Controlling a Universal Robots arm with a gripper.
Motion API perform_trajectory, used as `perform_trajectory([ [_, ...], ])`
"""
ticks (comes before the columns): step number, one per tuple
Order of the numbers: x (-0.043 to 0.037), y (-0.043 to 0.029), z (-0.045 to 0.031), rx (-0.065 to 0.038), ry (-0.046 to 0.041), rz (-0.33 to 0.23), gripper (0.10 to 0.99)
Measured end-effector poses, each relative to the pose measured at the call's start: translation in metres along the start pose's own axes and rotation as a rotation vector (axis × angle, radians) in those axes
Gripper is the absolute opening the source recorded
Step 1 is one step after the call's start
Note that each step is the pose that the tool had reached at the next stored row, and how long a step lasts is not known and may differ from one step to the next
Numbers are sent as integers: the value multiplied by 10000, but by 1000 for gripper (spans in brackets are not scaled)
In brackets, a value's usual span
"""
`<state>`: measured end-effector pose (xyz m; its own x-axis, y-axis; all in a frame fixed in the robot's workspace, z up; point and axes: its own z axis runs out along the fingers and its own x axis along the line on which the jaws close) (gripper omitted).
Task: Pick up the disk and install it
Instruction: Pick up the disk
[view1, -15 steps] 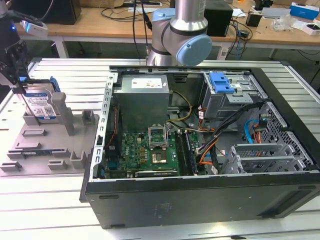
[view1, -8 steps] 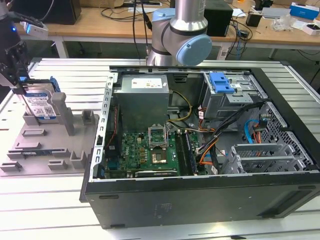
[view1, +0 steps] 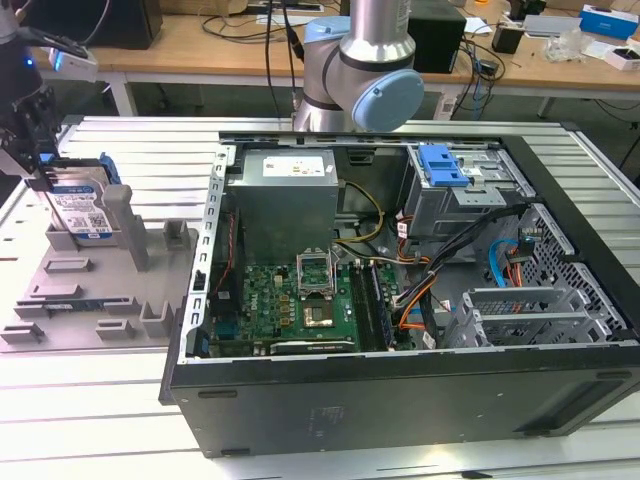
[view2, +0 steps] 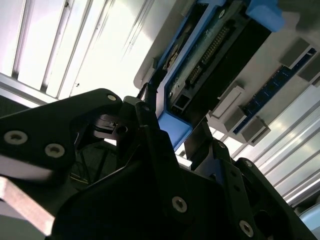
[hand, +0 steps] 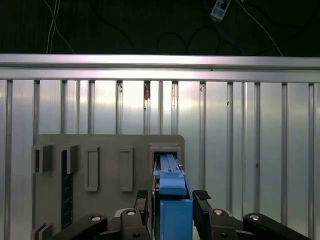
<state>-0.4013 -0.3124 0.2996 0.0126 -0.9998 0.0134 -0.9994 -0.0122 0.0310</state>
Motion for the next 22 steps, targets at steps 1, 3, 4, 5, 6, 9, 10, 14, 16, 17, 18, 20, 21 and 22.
perform_trajectory([
  [1,0,0,3,-1,0,0,482],
  [3,0,0,6,-1,0,0,467],
  [4,0,0,8,-1,0,0,467],
  [5,0,0,9,0,0,0,396],
  [6,0,0,11,0,0,0,396],
  [9,0,0,15,0,0,0,396],
  [10,0,-1,17,0,0,0,396],
  [14,0,2,22,0,3,0,396],
  [16,-1,4,24,1,4,0,396],
  [17,0,5,24,-1,4,0,396],
  [18,0,6,25,-3,4,0,396],
  [20,0,8,28,-7,5,0,396],
  [21,1,9,29,-10,6,0,396],
  [22,1,10,31,-13,5,2,396],
])
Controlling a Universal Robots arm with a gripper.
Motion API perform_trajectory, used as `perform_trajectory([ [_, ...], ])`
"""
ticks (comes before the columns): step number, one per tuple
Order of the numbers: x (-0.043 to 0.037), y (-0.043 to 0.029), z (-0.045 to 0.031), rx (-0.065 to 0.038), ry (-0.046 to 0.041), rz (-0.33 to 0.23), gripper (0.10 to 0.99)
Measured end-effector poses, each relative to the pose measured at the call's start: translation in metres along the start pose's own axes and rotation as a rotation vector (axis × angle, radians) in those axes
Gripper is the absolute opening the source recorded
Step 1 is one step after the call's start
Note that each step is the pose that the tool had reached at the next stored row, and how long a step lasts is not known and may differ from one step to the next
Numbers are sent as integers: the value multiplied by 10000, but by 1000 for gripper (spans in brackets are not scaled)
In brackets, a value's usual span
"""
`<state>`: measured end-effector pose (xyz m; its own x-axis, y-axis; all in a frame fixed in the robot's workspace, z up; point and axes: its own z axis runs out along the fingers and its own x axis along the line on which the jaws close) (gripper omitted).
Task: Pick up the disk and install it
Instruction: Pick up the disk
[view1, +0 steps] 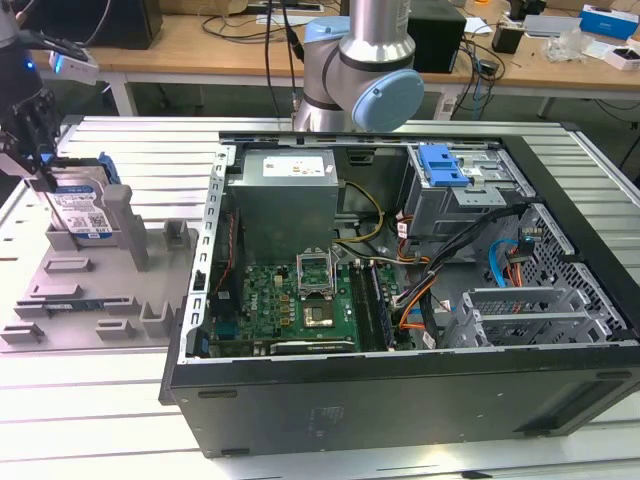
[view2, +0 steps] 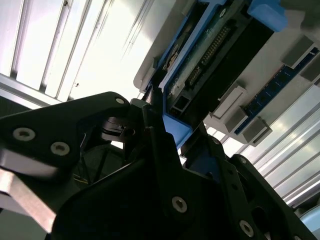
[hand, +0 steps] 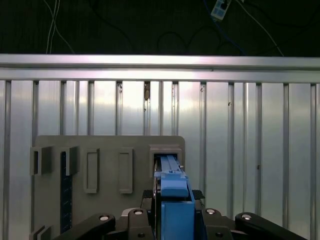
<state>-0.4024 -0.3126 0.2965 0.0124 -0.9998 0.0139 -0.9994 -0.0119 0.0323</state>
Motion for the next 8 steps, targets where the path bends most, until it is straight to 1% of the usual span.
perform_trajectory([
  [3,8,0,7,-20,1,-2,396],
  [8,11,0,8,-23,1,-2,396],
])
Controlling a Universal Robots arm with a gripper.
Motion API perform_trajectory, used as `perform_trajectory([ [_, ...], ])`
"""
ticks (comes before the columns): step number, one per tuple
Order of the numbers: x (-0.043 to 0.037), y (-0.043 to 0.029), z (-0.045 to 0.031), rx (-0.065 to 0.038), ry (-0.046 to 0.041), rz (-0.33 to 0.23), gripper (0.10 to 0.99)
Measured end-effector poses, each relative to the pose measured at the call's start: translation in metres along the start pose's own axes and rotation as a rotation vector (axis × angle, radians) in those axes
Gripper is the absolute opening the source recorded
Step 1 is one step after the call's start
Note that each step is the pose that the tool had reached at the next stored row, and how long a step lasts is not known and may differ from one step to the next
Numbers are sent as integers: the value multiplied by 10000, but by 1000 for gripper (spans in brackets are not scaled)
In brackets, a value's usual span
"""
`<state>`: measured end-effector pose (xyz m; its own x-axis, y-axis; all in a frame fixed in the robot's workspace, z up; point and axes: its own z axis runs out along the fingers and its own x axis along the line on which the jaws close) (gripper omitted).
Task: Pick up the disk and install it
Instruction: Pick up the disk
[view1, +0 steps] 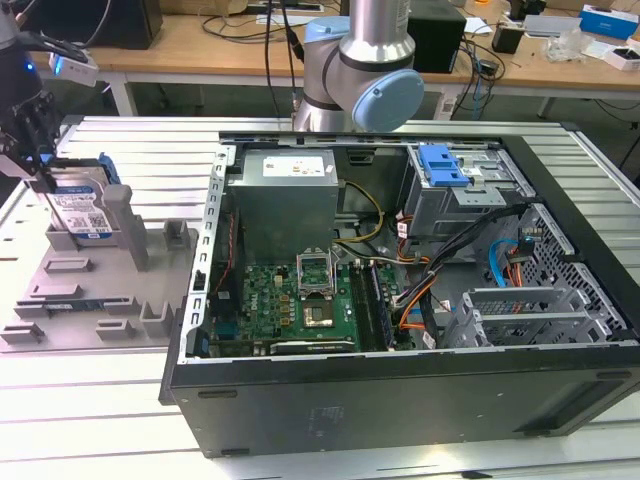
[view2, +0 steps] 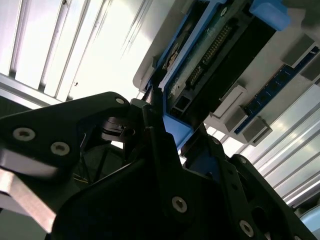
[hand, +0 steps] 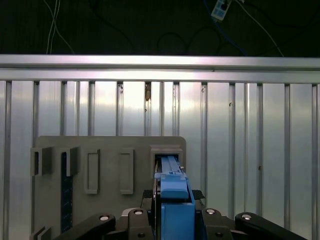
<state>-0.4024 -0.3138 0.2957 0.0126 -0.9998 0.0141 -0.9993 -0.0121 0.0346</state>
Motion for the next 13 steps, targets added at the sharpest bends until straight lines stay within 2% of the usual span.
perform_trajectory([
  [13,16,0,5,0,0,-1,380],
])
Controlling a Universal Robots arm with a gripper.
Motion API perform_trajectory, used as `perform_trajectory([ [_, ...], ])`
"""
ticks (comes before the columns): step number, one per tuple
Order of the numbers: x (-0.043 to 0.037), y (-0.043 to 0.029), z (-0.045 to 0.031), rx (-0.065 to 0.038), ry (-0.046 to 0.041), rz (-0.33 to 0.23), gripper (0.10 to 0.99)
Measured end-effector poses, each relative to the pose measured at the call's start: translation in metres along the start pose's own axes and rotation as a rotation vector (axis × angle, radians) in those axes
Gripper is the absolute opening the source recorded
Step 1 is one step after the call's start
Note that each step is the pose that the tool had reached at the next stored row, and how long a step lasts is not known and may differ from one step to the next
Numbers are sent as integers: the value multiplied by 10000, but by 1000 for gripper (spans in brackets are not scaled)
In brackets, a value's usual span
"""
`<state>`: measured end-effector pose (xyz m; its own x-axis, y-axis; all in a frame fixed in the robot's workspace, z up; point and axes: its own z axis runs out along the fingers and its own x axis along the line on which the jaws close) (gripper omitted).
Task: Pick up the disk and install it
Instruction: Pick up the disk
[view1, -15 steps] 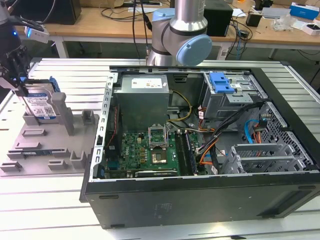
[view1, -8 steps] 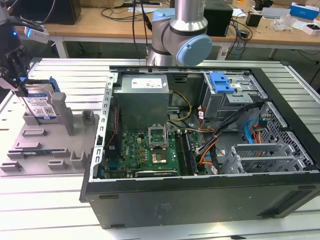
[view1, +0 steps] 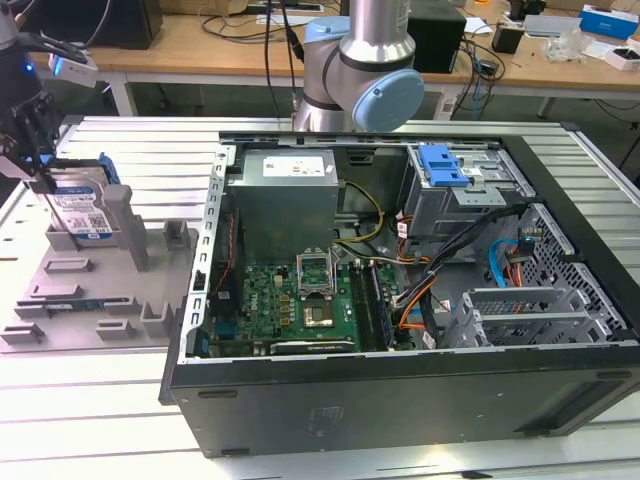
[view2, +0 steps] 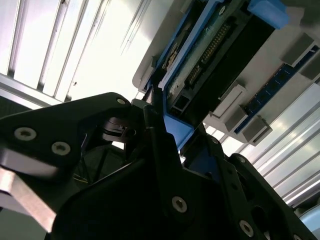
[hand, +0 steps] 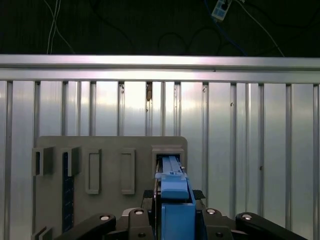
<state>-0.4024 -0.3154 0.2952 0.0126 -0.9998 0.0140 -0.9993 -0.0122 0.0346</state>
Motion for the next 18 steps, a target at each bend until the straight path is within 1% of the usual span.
perform_trajectory([
  [1,0,0,1,-1,1,0,365],
  [10,2,0,4,2,-1,1,365],
  [14,5,3,-81,1,0,0,365],
  [16,6,5,-139,0,1,1,365],
  [18,7,7,-218,1,0,1,365],
])
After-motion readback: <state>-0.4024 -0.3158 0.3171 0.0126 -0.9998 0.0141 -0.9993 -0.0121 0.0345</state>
